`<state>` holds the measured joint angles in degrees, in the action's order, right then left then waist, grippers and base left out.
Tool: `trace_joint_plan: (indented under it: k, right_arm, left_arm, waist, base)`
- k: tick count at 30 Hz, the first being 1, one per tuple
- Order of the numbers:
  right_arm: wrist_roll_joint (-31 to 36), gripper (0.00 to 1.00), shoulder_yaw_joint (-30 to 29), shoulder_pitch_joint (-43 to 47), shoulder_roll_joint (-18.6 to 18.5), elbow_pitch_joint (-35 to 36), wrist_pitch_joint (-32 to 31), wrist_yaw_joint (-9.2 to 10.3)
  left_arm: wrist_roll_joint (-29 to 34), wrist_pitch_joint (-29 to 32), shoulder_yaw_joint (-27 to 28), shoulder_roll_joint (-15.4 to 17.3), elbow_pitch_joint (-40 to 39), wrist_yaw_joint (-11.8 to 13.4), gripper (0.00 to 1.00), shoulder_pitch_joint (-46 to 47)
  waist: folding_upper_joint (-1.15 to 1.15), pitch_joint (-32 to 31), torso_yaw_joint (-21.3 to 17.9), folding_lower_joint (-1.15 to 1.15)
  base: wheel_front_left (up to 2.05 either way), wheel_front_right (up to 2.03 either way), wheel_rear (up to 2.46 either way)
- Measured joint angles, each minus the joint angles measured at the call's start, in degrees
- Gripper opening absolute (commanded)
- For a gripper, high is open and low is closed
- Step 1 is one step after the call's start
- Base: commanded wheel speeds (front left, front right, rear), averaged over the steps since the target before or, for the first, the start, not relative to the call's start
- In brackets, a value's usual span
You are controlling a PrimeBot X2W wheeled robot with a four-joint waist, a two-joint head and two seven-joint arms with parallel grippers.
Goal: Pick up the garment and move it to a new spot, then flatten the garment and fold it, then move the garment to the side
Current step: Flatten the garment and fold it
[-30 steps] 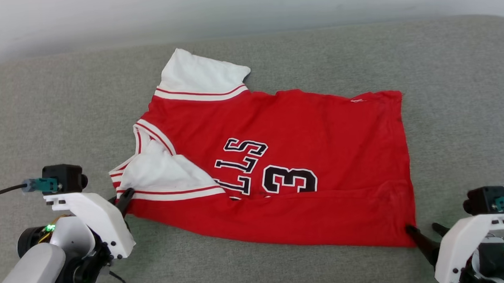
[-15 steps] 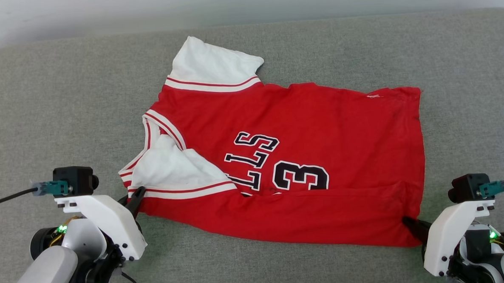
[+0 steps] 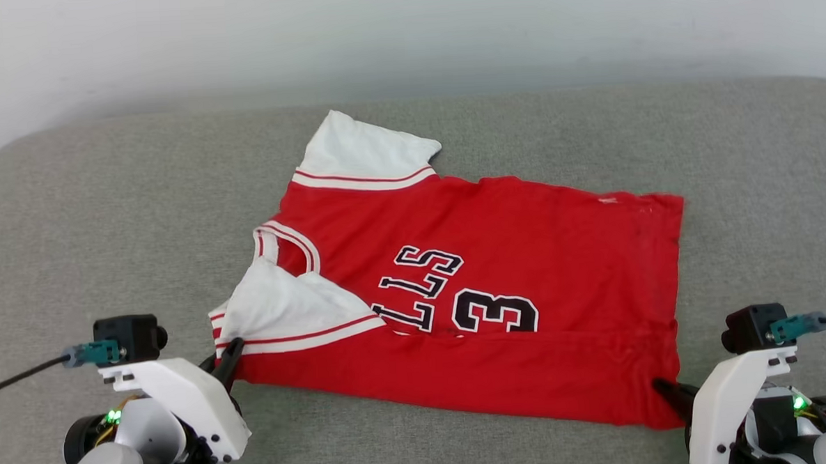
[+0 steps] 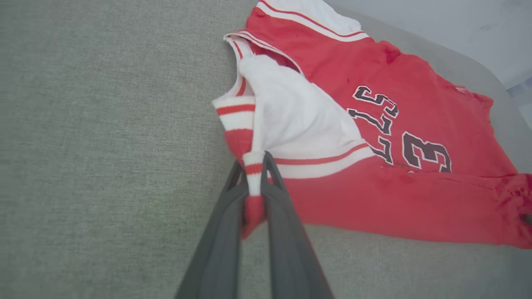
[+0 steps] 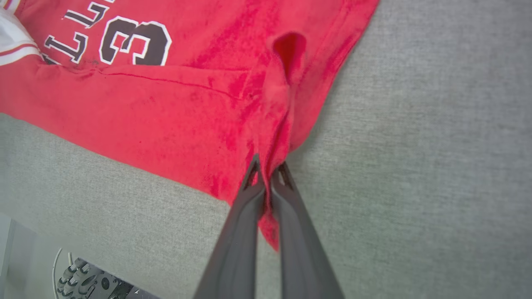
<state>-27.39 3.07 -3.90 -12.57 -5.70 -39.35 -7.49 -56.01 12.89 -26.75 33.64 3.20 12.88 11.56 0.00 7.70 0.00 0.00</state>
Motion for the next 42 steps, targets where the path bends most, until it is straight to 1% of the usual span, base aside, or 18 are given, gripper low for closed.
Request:
trace_joint_plan:
  k: [12, 17, 19, 20, 21, 22, 25, 28, 29, 34, 37, 42]
  right_arm:
    - [-1.0, 0.00, 0.0, 5.7, 0.0, 1.8, -0.6, 0.00]
    - [-1.5, 0.00, -1.6, 7.2, -0.2, 1.5, -1.0, 0.00]
    - [-1.4, 0.00, -1.9, 7.6, -0.1, 1.1, -0.5, 0.00]
    - [-1.3, 0.33, -2.1, 7.6, -0.1, 0.9, 0.1, 0.00]
    - [-0.9, 0.86, -2.3, 7.6, -0.1, 0.7, 0.8, 0.00]
    - [-0.6, 1.00, -2.3, 7.6, -0.1, 0.6, 1.7, 0.00]
    - [0.4, 1.00, -1.7, 7.5, 0.0, 1.1, 5.5, 0.00]
    - [3.6, 1.00, -2.0, 7.2, -0.1, 1.9, 11.1, 0.00]
    - [4.3, 1.00, -2.5, 7.0, 0.2, 2.4, 13.0, 0.00]
    - [9.5, 1.00, -4.4, 5.0, 2.0, 5.0, 21.2, -0.01]
    - [11.6, 1.00, -5.4, 4.1, 3.5, 6.7, 24.8, 0.00]
    - [13.5, 1.00, -5.4, 1.3, 5.4, 10.4, 28.9, -0.01]
  left_arm:
    - [-3.0, -2.0, 1.4, -0.1, -0.7, 2.8, 0.00, -10.3]
    - [-4.2, -1.6, 1.0, -0.4, -0.8, 3.2, 0.00, -13.4]
    - [-4.6, -1.9, 1.0, -1.4, 0.1, 3.2, 0.00, -13.4]
    - [-4.7, -2.3, 1.0, -1.9, 1.0, 3.2, 0.00, -13.1]
    - [-4.7, -2.3, 1.0, -2.4, 1.8, 3.2, 0.65, -12.7]
    - [-4.6, -2.3, 0.7, -2.6, 2.5, 3.0, 1.00, -12.1]
    - [-4.0, -3.2, 0.8, -3.2, 4.2, 2.4, 1.00, -10.1]
    - [-2.6, -5.4, 1.4, -3.2, 4.9, 2.1, 1.00, -8.3]
    - [-2.4, -6.0, 1.6, -3.1, 4.9, 1.7, 1.00, -7.7]
    - [0.5, -9.6, 2.6, -2.3, 4.3, 1.7, 1.00, -4.4]
    - [2.3, -11.5, 2.9, -2.2, 3.6, 1.8, 1.00, -1.8]
    - [4.0, -13.4, 4.1, -2.0, 3.5, 1.7, 1.00, 4.0]
  waist:
    - [0.00, -5.9, 2.5, 0.00]
    - [0.00, -7.0, 3.2, -0.01]
    - [0.00, -7.0, 3.4, -0.01]
    - [0.00, -6.9, 3.5, -0.01]
    - [0.00, -6.8, 3.5, -0.01]
    - [0.00, -6.7, 3.5, -0.01]
    - [0.00, -6.3, 3.2, -0.01]
    - [0.00, -6.0, 2.4, -0.01]
    - [0.00, -6.0, 2.1, -0.01]
    - [0.00, -5.9, 0.4, 0.00]
    - [0.00, -5.7, -0.7, 0.00]
    - [0.00, -3.7, -2.3, 0.00]
  base:
    - [0.00, 0.00, 0.00]
    - [0.00, 0.00, 0.00]
    - [0.00, 0.00, 0.00]
    - [0.00, 0.00, 0.00]
    - [0.00, 0.00, 0.00]
    - [0.00, 0.00, 0.00]
    - [0.00, 0.00, 0.00]
    - [0.00, 0.00, 0.00]
    - [0.00, 0.00, 0.00]
    - [0.00, 0.00, 0.00]
    - [0.00, 0.00, 0.00]
    - [0.00, 0.00, 0.00]
